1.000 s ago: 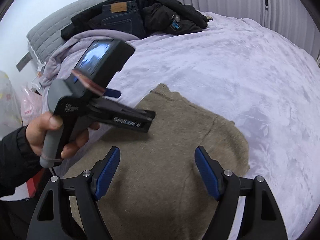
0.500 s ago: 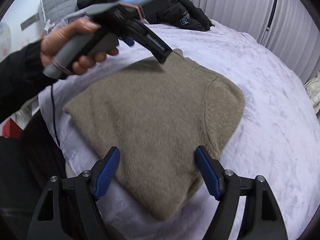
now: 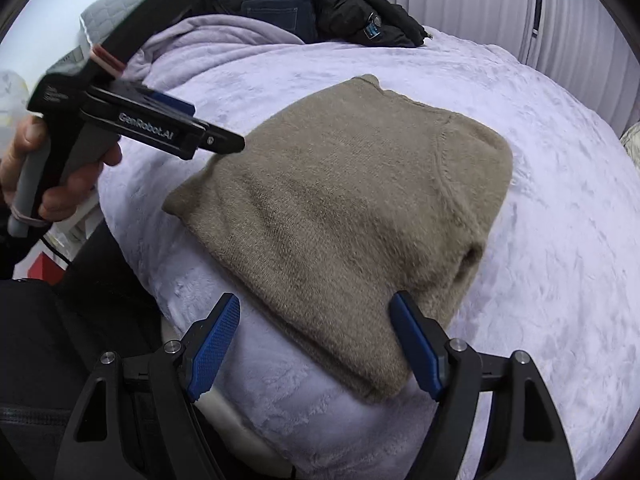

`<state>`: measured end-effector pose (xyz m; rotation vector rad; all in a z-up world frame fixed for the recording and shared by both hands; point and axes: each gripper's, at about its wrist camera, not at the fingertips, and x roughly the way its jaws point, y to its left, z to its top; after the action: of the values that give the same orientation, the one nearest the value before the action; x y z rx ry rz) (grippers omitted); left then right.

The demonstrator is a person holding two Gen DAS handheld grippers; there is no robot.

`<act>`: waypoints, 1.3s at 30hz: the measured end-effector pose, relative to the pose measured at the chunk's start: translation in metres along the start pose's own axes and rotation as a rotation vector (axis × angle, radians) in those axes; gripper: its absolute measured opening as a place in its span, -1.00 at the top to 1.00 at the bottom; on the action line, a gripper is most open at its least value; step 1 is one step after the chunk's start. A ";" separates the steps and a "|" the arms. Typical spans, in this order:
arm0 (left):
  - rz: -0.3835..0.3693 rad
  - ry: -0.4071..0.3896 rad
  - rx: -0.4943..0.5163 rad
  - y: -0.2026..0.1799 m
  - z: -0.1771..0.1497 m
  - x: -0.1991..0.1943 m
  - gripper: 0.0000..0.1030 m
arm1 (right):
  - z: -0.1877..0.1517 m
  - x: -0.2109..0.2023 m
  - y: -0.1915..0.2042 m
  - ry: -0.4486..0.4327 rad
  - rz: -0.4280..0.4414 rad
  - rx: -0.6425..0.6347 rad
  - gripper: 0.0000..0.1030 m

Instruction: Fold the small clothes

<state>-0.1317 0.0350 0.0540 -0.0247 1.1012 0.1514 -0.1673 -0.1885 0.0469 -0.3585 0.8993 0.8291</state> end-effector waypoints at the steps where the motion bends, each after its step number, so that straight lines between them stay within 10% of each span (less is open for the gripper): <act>1: -0.001 -0.009 0.009 -0.002 -0.002 -0.005 -1.00 | 0.002 -0.005 -0.001 -0.010 0.000 0.003 -0.56; 7: -0.019 0.015 0.019 -0.017 -0.016 0.001 -1.00 | 0.029 -0.019 -0.028 -0.107 0.016 0.028 -0.56; 14: -0.006 0.015 0.014 -0.019 -0.021 0.008 -1.00 | 0.059 0.035 -0.058 -0.015 0.121 0.131 -0.56; 25: 0.021 -0.149 -0.069 -0.042 0.001 -0.030 -1.00 | 0.064 -0.042 -0.021 -0.130 -0.341 0.268 -0.60; 39: -0.008 -0.210 -0.147 -0.041 -0.011 -0.042 -1.00 | 0.042 -0.047 -0.011 -0.043 -0.393 0.353 -0.61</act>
<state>-0.1540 -0.0116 0.0840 -0.1413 0.8786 0.2225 -0.1523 -0.1932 0.1090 -0.1965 0.8789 0.3074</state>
